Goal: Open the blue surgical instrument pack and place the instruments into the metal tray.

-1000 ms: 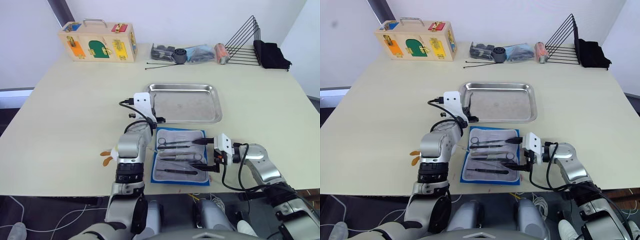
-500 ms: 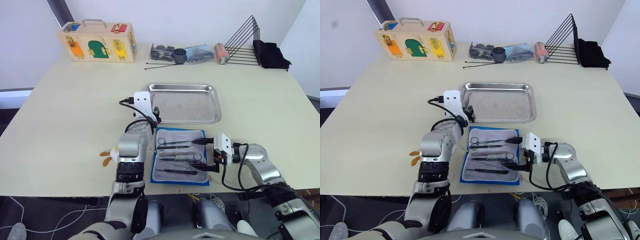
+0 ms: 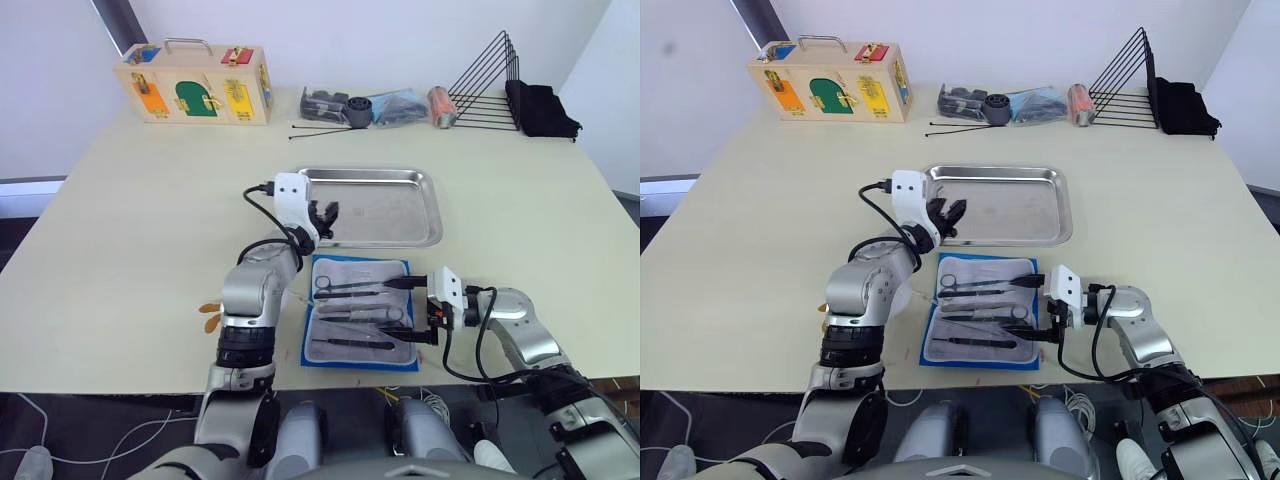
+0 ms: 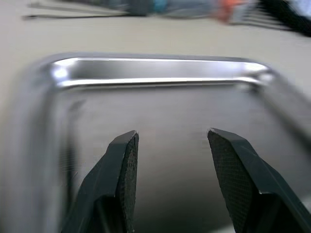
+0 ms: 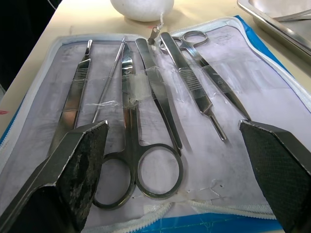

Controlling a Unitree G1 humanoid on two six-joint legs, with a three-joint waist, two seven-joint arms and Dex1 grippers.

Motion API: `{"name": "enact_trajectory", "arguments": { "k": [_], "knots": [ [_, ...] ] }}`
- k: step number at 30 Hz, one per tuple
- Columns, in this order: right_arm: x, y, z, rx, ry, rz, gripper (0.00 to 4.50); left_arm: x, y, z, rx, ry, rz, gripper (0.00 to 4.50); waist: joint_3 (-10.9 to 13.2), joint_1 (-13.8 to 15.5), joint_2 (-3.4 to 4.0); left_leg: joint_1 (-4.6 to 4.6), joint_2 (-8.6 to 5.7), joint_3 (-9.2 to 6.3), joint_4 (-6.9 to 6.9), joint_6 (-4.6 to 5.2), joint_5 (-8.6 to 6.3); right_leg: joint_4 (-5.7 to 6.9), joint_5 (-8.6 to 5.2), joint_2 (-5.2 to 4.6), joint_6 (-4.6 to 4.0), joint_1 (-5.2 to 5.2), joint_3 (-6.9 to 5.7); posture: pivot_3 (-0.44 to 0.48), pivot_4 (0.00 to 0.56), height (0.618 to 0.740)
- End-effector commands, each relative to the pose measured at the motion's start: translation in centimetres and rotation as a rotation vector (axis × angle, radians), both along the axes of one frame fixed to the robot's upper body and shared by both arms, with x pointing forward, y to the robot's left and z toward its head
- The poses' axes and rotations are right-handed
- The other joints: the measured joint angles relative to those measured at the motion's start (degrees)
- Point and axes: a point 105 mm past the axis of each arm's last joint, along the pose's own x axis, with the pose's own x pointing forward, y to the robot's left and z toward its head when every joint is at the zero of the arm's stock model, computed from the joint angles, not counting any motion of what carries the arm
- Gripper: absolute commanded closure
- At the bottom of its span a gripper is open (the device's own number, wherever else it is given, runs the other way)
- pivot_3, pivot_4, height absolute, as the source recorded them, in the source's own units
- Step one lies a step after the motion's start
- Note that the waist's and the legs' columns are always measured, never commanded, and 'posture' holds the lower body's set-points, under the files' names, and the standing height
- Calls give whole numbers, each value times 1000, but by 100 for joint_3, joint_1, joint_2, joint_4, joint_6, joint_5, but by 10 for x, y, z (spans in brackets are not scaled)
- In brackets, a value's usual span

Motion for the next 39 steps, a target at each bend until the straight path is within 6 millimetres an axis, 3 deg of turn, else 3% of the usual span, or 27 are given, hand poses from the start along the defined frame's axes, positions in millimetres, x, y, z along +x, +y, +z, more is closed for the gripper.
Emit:
{"name": "enact_trajectory", "arguments": {
  "k": [1, 9, 22, 25, 28, 39],
  "knots": [
    [-18, -6, -45, -115, 156, -20, 0, -20, -1, 22, 13, -154, -209, 2121, 0, -22, 1, 2, 1, 3, -4, 0, 0, 0, 0, 1, -1, 0, 3, 0, 150, 740],
    [-18, -8, -46, -119, 159, -22, 0, -57, 30, 22, 109, -187, -556, 2121, -3, -12, -2, 5, 1, 7, -10, 1, 0, -4, -2, -2, -4, -1, 2, 0, 150, 740],
    [-19, -10, -45, -116, 159, -21, 0, -103, 108, 37, 403, -162, -1019, 2121, -2, 6, -7, 5, 3, 19, -22, 2, 0, -9, -8, -4, -11, -3, -8, 0, 150, 740],
    [-19, -11, -45, -115, 159, -22, 0, -108, 115, 42, 445, -153, -1076, 1224, 0, 8, -10, 2, 5, 26, -23, 2, -1, -12, -9, -4, -12, -3, -11, 0, 150, 740],
    [-20, -12, -45, -114, 157, -17, 0, -116, 119, 47, 510, -120, -1142, 44, 2, 8, -12, 2, 7, 19, -26, 2, -1, -12, -9, -5, -11, -6, -7, 0, 150, 740],
    [-22, -18, -39, -99, 130, 43, 0, -120, 115, 47, 523, -115, -1233, 44, 6, 70, -9, -2, 5, 44, -29, 3, -1, -12, -10, -4, -9, -12, -5, 0, 150, 740]
  ]
}}
